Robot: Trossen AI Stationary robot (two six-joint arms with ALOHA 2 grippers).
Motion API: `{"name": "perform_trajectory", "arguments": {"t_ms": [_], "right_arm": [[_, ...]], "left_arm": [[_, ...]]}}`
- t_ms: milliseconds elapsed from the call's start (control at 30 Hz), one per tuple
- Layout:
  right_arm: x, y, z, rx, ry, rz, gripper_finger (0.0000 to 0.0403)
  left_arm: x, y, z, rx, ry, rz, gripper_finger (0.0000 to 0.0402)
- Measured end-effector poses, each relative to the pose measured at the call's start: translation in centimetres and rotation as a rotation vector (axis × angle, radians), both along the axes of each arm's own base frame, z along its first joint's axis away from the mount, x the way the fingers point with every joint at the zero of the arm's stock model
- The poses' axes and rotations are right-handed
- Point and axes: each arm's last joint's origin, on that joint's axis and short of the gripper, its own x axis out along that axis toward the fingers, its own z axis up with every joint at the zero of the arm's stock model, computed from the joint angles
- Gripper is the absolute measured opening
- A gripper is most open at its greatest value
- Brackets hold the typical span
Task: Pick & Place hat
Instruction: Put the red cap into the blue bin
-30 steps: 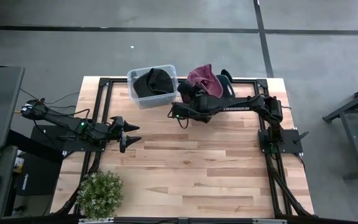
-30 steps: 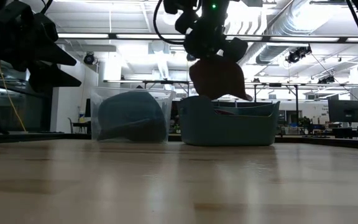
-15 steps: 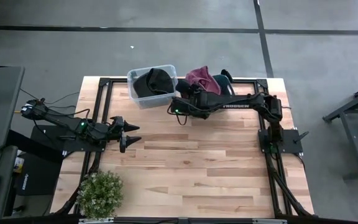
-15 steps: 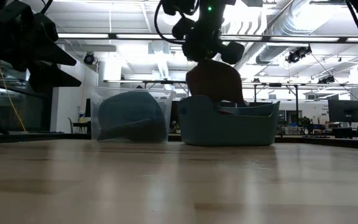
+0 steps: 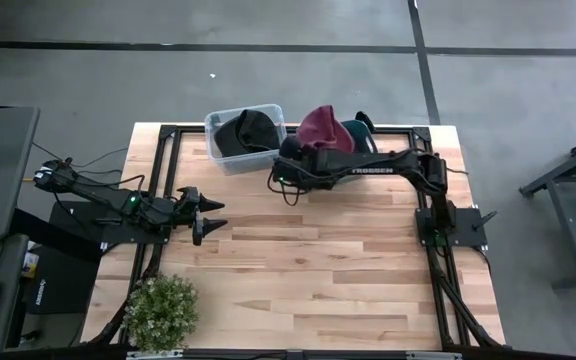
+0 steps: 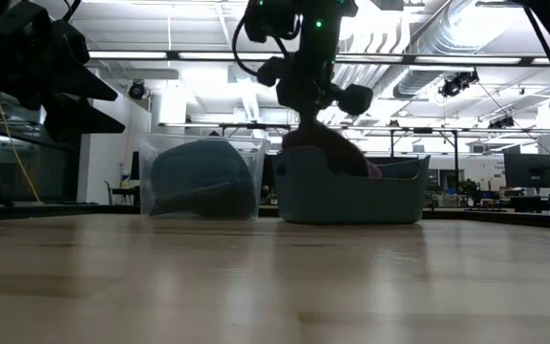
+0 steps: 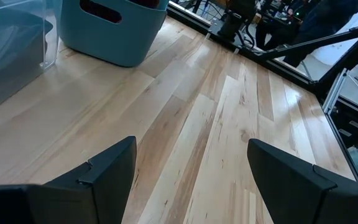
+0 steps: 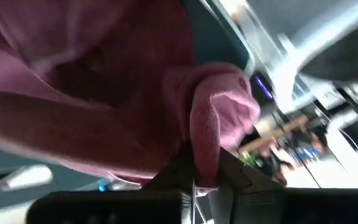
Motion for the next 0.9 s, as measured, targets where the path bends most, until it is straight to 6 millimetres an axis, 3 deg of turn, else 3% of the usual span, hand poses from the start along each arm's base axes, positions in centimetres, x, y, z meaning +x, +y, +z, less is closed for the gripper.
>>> {"name": "perform_trajectory", "arguments": {"t_ms": [267,533,733,900], "right_arm": [[0.14,0.30,-0.69,0.173,-0.167,-0.111,0.0022],[0.15,0.36,-0.68,0.197,-0.448,-0.360,0.0024],[0.22,0.73,-0.73,0.233,-0.556,-0.454,0.0025],[0.21,0.84,-0.85,0.298,-0.612,-0.526,0.0054]], "left_arm": [[0.00,0.00,0.00,0.000,0.000,0.000,0.0292],[0.00,0.00,0.00,0.000,0.000,0.000,0.0292],[0.00,0.00,0.00,0.000,0.000,0.000,0.0292],[0.00,0.00,0.01,0.000,0.000,0.000,0.0292]]}}
